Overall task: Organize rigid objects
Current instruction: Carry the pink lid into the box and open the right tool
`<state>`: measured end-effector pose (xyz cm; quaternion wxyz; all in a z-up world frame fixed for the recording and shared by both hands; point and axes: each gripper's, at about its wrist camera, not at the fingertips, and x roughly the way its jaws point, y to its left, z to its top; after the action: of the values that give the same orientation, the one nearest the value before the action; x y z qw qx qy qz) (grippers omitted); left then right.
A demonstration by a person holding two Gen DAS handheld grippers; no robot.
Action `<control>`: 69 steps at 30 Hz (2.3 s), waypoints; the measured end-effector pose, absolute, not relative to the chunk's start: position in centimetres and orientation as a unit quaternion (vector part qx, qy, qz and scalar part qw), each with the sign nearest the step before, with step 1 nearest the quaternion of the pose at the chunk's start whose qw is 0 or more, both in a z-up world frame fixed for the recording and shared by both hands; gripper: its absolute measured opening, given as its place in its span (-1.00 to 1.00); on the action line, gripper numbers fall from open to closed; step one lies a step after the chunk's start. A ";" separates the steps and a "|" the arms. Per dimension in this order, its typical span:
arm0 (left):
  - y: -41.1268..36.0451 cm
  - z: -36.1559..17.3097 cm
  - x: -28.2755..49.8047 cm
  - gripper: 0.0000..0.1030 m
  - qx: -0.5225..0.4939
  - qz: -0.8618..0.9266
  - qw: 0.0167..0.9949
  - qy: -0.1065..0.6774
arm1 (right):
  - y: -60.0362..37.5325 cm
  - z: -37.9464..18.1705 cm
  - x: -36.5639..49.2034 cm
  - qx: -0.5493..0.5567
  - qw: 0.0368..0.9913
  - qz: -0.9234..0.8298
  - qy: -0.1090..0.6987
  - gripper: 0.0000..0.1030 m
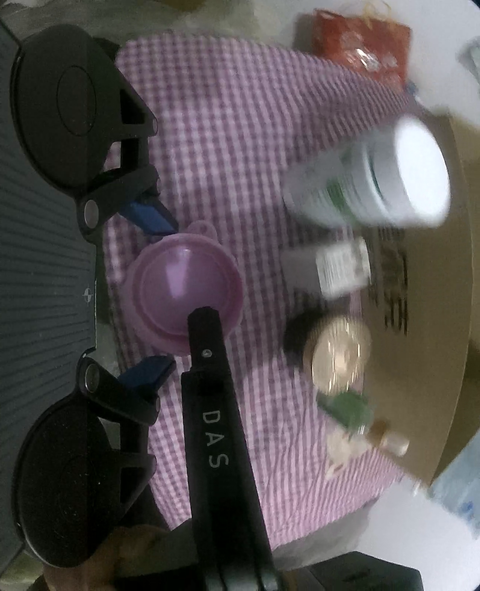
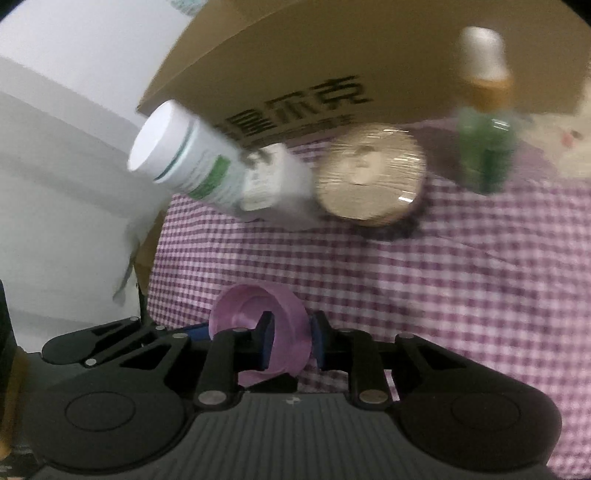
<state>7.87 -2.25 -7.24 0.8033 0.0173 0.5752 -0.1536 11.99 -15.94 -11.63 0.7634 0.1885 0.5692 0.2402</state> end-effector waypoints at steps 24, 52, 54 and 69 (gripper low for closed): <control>-12.8 -8.4 7.1 0.36 0.160 -0.239 0.784 0.550 | -28.6 -11.4 8.5 0.266 0.783 0.152 0.541 -0.54; -13.4 -5.3 5.7 0.36 0.172 -0.240 0.805 0.514 | -28.9 -8.1 6.5 0.278 0.806 0.137 0.505 -0.53; -13.3 -4.8 5.4 0.36 0.171 -0.241 0.809 0.509 | -28.9 -7.6 6.2 0.276 0.809 0.137 0.500 -0.53; -12.0 0.6 2.0 0.36 0.153 -0.232 0.849 0.449 | -27.2 -2.5 2.2 0.259 0.841 0.140 0.453 -0.53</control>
<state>1.97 -11.97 0.61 0.8491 0.1531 0.4495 -0.2317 2.18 -27.25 -2.53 0.8413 0.2587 0.4534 0.1403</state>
